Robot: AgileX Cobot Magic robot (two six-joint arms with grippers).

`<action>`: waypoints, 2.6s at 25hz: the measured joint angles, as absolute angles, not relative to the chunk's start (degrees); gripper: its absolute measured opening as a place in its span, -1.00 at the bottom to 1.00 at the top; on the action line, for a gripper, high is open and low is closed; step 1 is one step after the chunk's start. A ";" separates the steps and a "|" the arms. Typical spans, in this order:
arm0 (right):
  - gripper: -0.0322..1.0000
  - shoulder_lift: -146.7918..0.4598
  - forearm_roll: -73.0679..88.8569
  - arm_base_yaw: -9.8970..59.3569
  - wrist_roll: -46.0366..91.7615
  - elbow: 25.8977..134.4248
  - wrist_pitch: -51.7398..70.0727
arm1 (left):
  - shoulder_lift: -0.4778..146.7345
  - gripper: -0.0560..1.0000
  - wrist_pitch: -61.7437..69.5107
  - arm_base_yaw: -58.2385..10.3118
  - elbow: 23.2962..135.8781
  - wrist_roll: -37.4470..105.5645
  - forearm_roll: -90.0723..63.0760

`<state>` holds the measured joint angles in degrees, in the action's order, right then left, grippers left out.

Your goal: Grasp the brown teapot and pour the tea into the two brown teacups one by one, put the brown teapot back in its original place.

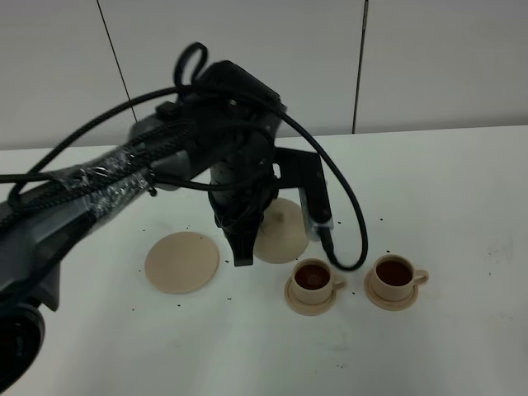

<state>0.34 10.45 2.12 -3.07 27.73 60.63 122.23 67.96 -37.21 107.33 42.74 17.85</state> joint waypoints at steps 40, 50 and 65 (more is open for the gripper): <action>-0.46 0.34 10.45 2.12 -3.07 27.73 60.63 | 122.00 -0.58 67.96 -33.67 107.33 18.64 10.51; -0.46 0.34 10.45 2.12 -3.07 27.73 60.63 | 122.70 -0.58 67.96 -33.67 107.33 14.82 10.50; -0.46 0.34 10.45 2.12 -3.07 27.73 60.63 | 123.97 -0.58 67.96 -33.41 107.33 32.59 10.28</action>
<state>0.34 10.45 2.12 -3.07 27.73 60.63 123.97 67.96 -33.41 107.33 32.59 10.28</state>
